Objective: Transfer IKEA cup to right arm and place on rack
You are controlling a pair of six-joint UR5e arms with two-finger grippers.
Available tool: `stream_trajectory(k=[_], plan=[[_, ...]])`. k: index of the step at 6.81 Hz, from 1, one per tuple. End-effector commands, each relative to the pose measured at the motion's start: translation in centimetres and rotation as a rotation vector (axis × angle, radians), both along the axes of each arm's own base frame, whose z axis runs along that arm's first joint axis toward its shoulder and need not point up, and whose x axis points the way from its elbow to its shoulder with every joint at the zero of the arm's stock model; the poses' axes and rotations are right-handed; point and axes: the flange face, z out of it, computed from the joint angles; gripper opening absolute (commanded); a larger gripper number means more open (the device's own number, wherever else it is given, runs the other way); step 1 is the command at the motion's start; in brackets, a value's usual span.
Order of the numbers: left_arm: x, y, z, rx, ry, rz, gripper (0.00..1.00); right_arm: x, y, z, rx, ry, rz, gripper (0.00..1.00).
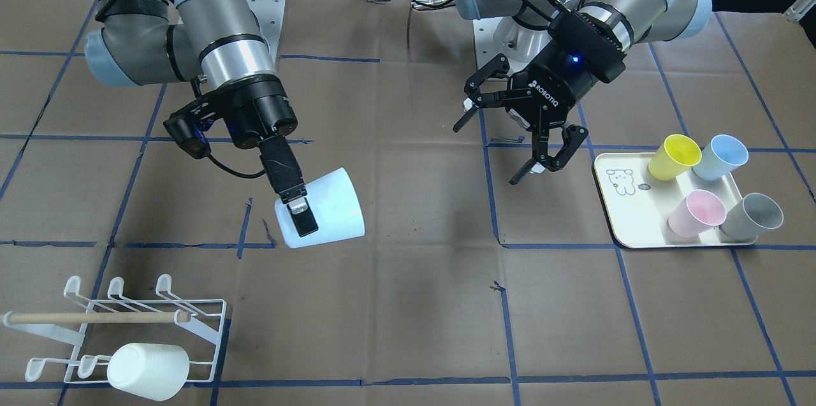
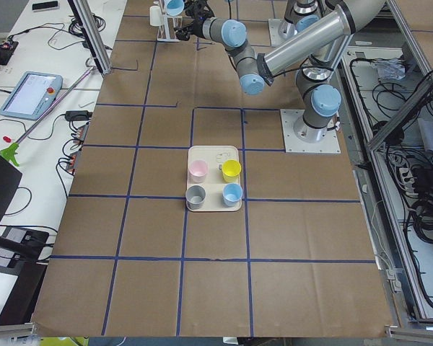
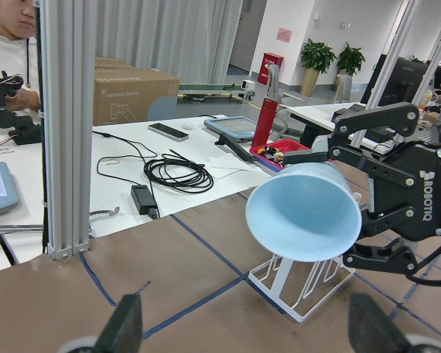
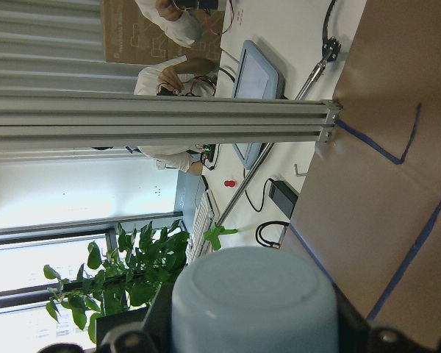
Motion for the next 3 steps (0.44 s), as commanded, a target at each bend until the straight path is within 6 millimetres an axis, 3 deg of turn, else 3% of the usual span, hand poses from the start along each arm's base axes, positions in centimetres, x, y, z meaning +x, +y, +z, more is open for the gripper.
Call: stream_trajectory(k=[1,3], plan=[[2.2,-1.9,0.0,0.15,-0.13,0.192,0.99,-4.9,-1.6,-0.2,-0.113,0.318,0.019,0.13],[4.1,-3.4,1.8,0.495,-0.181,0.392,0.99,-8.9,-2.8,-0.6,-0.146,0.562,-0.02,0.09]])
